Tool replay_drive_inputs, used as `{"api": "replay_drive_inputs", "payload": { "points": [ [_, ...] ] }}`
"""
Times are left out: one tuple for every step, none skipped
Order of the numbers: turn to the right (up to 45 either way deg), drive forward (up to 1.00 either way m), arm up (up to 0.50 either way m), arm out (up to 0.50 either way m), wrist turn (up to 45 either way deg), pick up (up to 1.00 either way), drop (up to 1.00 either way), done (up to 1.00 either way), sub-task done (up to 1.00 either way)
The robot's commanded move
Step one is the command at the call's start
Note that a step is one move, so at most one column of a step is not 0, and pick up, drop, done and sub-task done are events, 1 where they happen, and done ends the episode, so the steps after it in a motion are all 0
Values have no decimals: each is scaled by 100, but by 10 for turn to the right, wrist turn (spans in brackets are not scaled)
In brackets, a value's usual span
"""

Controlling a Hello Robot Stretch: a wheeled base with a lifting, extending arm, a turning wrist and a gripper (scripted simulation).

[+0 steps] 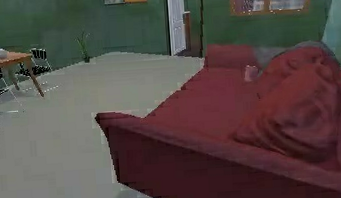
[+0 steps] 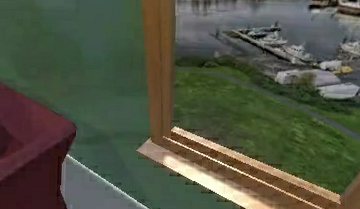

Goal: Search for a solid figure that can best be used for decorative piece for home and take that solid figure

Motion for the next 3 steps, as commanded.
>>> {"api": "replay_drive_inputs", "payload": {
  "points": [
    [-450, 0, 0, 0, 0, 0, 0, 0, 0],
    [0, 100, 0, 0, 0, 0, 0, 0, 0],
    [-60, 0, 0, 0, 0, 0, 0, 0, 0]
  ]
}}
